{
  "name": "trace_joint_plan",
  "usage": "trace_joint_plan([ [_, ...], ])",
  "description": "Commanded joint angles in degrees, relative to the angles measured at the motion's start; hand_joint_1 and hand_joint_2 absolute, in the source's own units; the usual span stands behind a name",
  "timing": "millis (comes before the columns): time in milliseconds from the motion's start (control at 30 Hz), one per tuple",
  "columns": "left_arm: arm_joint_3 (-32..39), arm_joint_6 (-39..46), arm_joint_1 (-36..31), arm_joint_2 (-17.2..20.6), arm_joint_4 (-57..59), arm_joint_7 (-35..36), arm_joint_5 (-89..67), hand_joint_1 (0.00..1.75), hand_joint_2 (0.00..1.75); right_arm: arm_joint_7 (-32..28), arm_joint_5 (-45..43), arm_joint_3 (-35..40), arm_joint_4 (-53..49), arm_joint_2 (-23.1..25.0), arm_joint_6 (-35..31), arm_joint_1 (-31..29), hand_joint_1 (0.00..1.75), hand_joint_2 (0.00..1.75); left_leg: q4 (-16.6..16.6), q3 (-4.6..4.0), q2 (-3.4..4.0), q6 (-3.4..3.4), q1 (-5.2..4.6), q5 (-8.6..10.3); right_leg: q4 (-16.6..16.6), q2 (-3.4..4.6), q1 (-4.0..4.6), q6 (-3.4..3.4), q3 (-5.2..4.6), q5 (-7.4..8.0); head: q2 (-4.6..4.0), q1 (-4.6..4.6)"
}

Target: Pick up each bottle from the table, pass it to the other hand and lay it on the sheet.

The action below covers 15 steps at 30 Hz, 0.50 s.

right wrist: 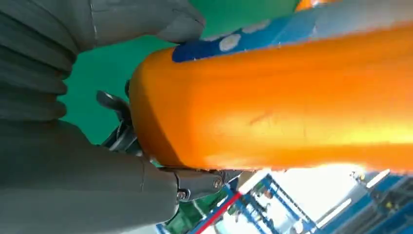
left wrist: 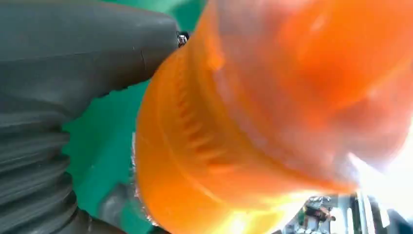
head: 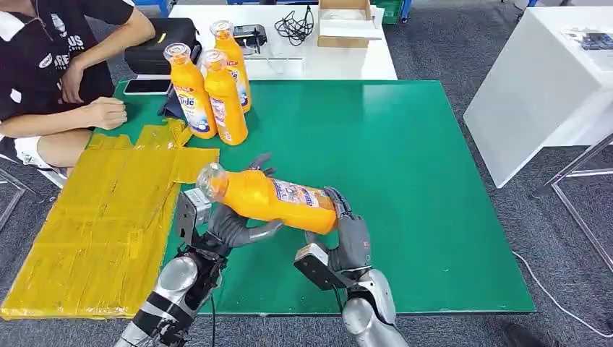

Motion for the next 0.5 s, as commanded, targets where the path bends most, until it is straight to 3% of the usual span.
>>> trace_joint_plan([
  [33, -2.1, 0.4, -2.9, -0.1, 2.7, 0.2, 0.3, 0.0, 1.75, -0.3, -0.4, 5.5, 8.7, 0.3, 0.5, -4.9, 1.75, 1.75, 0.0, 0.14, -0.01, -0.03, 0.01, -0.03, 0.0, 0.01, 0.01, -0.01, 0.16, -0.03, 0.0, 0.0],
  [400, -2.3, 3.3, -2.5, -2.0, 0.5, -1.9, 3.7, 0.0, 1.75, 0.1, -2.2, 10.1, 11.9, 1.3, 2.5, -7.5, 1.75, 1.75, 0.0, 0.17, -0.04, -0.05, 0.02, -0.05, 0.0, -0.01, 0.02, -0.02, 0.18, -0.06, 0.0, 0.02],
  [433, -2.1, 4.2, -2.2, -2.4, 0.1, -2.3, 4.7, 1.75, 1.75, 0.1, -2.5, 10.8, 12.2, 1.2, 2.4, -7.7, 1.75, 1.75, -0.1, 0.3, -0.07, -0.06, 0.01, -0.08, -0.1, -0.04, 0.01, -0.03, 0.32, -0.1, 0.0, 0.0],
  [500, -2.2, 5.4, -2.0, -2.6, -0.4, -2.9, 5.1, 1.75, 1.75, 0.2, -3.1, 11.3, 12.0, 0.9, 2.2, -7.7, 1.75, 1.75, 0.0, 0.25, -0.02, -0.05, 0.02, -0.08, -0.1, 0.01, 0.03, -0.01, 0.27, -0.07, 0.0, 0.0],
])
